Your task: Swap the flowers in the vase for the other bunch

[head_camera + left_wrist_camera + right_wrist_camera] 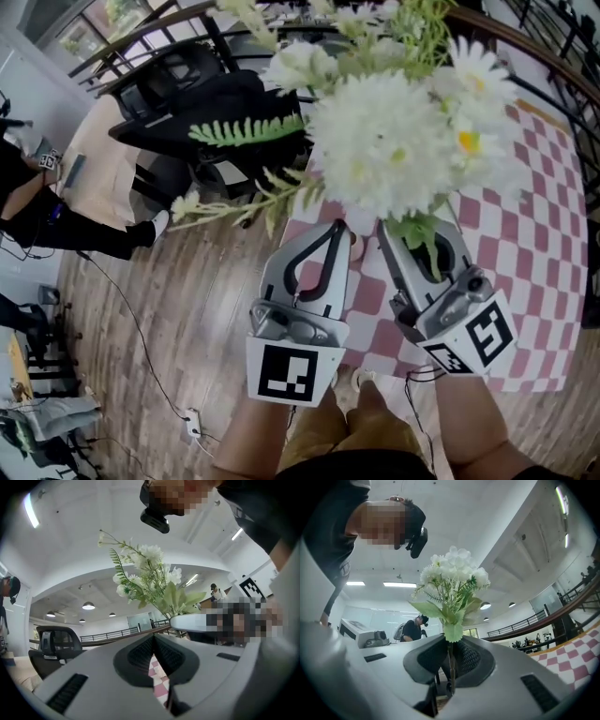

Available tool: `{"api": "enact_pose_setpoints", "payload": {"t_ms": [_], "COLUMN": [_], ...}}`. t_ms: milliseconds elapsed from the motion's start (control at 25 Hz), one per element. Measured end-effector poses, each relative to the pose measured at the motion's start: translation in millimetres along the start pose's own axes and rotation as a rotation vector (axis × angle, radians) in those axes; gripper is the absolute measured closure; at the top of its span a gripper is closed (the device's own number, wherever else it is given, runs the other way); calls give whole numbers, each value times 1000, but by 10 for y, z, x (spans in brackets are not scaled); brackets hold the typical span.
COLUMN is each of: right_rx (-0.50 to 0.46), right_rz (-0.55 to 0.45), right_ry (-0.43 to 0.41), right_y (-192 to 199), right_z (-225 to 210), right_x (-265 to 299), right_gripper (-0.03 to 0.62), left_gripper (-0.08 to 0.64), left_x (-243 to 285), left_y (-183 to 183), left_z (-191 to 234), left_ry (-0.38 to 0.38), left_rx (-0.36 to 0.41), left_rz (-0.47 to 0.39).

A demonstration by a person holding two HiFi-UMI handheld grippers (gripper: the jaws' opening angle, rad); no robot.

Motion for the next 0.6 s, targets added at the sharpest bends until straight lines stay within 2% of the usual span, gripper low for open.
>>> {"api": "enact_pose_setpoints", "payload": {"t_ms": [240,600], "right_rx": [28,35], "right_rz": [1,5], "right_ry": [21,26], "right_y": [318,523], "right_z": [-145,-159], "right_x": [78,355], "right_gripper": [537,537], "left_gripper": [552,552], "left_x": [5,-16], "left_y": [411,729], "left_z": [-32,78], "left_ry": [1,25], "left_rx": [-25,-38], "left_rz": [10,31]}}
Point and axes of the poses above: the fingertips, and each gripper's own axes: x forward along the fingers, z to its left, y out of its underside, the point moved 1 cm from there along -x, backward along the fingers, and after that the axes turned 14 degrees about x, right-handed, at the moved point
